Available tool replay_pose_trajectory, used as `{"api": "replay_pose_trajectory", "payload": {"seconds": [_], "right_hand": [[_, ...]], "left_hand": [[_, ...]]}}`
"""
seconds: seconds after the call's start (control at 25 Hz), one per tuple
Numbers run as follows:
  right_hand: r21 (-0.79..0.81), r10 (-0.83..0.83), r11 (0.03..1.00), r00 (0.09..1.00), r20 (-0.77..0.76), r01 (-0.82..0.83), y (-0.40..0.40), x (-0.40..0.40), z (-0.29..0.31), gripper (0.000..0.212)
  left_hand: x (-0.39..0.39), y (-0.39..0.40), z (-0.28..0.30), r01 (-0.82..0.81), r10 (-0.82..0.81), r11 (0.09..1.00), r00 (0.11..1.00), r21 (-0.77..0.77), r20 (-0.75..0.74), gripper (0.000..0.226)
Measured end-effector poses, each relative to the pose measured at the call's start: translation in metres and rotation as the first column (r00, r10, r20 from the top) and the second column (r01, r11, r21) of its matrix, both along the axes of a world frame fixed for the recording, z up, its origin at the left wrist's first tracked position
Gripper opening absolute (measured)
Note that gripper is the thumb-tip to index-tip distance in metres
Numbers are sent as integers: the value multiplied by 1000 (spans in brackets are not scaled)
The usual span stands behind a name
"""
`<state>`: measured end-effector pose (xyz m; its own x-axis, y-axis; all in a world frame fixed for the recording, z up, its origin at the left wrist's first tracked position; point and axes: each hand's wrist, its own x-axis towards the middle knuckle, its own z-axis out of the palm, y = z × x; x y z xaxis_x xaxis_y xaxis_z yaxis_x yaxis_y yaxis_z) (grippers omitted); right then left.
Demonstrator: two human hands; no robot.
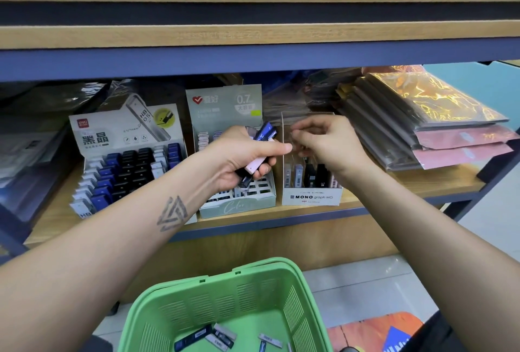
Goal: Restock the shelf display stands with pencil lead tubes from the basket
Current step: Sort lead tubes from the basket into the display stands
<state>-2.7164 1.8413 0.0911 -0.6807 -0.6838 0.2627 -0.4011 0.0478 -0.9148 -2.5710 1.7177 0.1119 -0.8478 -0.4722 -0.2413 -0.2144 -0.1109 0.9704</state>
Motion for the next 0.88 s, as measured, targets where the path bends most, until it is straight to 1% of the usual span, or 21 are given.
{"api": "replay_pose_trajectory", "payload": {"seconds": [0.04,0.08,0.12,0.2,0.28,0.32,0.36,0.4,0.52,0.6,0.68,0.72,0.8,0.88], "right_hand": [[-60,115,992,981,156,-107,1,8,5,11],[-97,203,978,947,250,-185,2,14,8,12],[-109,255,966,922,293,-233,3,19,10,14],[-121,296,955,896,331,-270,4,25,12,16],[-164,355,935,847,396,-315,5,28,14,18],[-170,404,915,819,407,-366,4,30,14,25],[-150,442,896,812,381,-417,3,32,14,35],[-108,457,888,827,327,-448,0,34,12,48],[-24,427,903,892,152,-428,-12,45,8,79],[0,410,912,912,22,-410,-18,53,5,95],[7,370,928,923,-104,-371,-22,57,4,97],[-8,348,936,928,-134,-352,-23,57,4,94],[-30,327,942,934,-144,-334,-21,53,7,84],[-35,350,935,933,-88,-354,-15,47,11,71]], "left_hand": [[2,1,-1,17,-17,1000,1000,4,3,35],[5,1,-1,31,-31,1000,1000,5,5,36],[7,2,-1,35,-35,999,999,0,5,37],[10,3,-1,3,-3,1000,1000,-30,-3,36],[11,2,-1,-80,79,996,996,-43,-35,32],[10,1,-2,-132,131,991,990,-29,-57,30],[10,0,-2,-183,181,983,980,-12,-80,27],[9,-1,-2,-226,225,974,969,5,-102,23],[6,-2,-3,-299,311,950,935,94,-168,12],[4,-4,-5,-326,343,938,920,114,-188,15],[2,-5,-4,-343,355,935,916,95,-189,23],[2,-5,-3,-348,359,933,914,87,-189,23],[1,-7,-1,-369,374,928,911,61,-174,24],[2,-8,1,-383,384,923,912,35,-146,22]]}}
